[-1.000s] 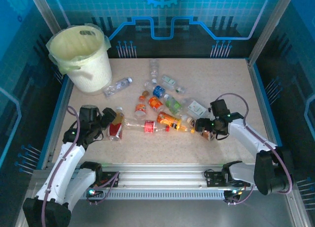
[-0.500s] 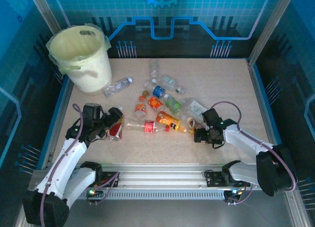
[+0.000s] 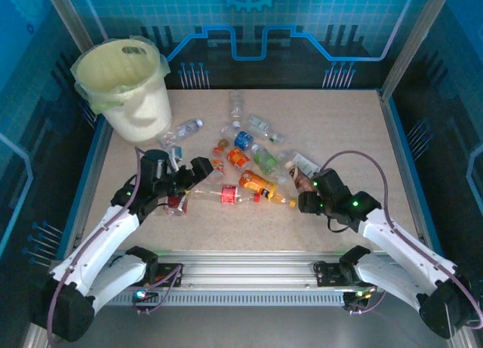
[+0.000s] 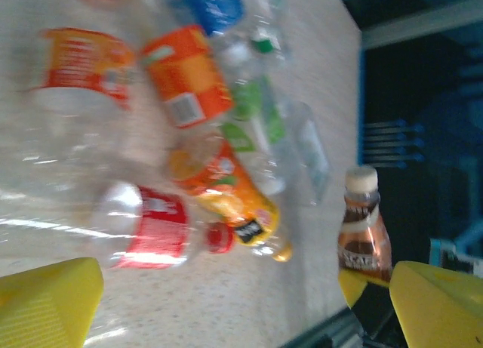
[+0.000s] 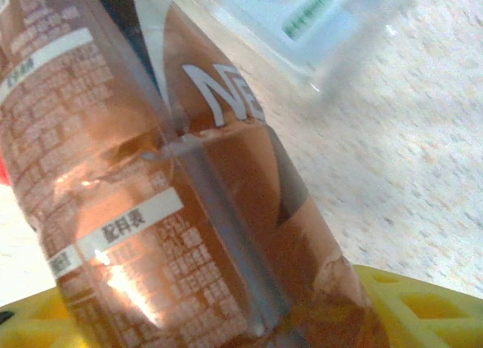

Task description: Put the plastic bottles in the bin

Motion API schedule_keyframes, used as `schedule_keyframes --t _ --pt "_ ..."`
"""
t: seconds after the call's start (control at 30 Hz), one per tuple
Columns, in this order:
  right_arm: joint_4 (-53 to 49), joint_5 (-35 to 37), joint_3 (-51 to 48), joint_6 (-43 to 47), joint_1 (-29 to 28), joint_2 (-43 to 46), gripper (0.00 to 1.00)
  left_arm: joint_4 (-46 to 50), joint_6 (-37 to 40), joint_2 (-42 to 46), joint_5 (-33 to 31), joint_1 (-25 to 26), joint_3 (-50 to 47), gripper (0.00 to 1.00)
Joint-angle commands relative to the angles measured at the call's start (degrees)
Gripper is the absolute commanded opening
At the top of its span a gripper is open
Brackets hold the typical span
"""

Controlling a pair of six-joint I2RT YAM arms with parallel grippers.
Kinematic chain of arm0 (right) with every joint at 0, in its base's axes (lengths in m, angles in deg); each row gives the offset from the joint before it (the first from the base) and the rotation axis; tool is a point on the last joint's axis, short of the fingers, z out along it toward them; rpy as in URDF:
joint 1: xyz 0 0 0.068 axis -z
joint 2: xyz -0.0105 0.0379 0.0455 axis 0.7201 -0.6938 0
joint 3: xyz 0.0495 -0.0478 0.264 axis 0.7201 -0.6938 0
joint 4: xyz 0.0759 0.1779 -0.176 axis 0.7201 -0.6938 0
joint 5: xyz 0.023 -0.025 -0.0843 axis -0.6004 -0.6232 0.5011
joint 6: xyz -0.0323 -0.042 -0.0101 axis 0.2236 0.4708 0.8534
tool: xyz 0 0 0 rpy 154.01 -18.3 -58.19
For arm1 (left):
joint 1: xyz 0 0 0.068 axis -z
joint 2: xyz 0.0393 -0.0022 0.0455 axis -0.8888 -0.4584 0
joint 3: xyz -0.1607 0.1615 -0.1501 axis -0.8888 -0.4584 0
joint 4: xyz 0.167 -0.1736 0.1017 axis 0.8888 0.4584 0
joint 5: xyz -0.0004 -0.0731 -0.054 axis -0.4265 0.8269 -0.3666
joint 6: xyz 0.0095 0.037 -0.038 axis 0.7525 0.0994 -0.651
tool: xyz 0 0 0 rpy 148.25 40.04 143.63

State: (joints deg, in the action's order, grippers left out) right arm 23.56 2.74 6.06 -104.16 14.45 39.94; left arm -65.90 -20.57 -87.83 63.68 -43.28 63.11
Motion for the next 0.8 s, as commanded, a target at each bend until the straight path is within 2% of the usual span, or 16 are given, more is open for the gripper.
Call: schedule_keyframes --t 0.0,0.13,0.37,0.57,0.63,0.77 --pt "11.48 -9.26 3.48 -2.0 -1.29 -0.74 0.6 -14.92 0.0 -2.3 5.9 4.24 -0.04 0.99" --pt "22.95 -18.58 5.18 -6.11 -3.51 -6.55 0.6 -25.25 1.79 -6.65 5.29 8.1 0.27 0.99" --pt "29.59 -23.77 10.68 -9.43 -8.97 -15.14 0.61 -41.89 -1.33 -14.89 2.44 12.63 0.71 0.99" --pt "32.78 -26.43 13.69 -10.49 -11.23 -18.24 0.62 -45.6 -1.92 -17.77 -4.79 15.53 0.9 0.98" --pt "33.97 -27.06 13.9 -11.24 -11.3 -18.81 0.63 -48.31 -2.62 -18.15 -5.36 15.78 0.18 0.93" --pt "36.09 -29.11 14.15 -11.83 -11.43 -19.72 0.63 -49.18 -2.75 -18.75 -4.57 15.81 0.3 0.71"
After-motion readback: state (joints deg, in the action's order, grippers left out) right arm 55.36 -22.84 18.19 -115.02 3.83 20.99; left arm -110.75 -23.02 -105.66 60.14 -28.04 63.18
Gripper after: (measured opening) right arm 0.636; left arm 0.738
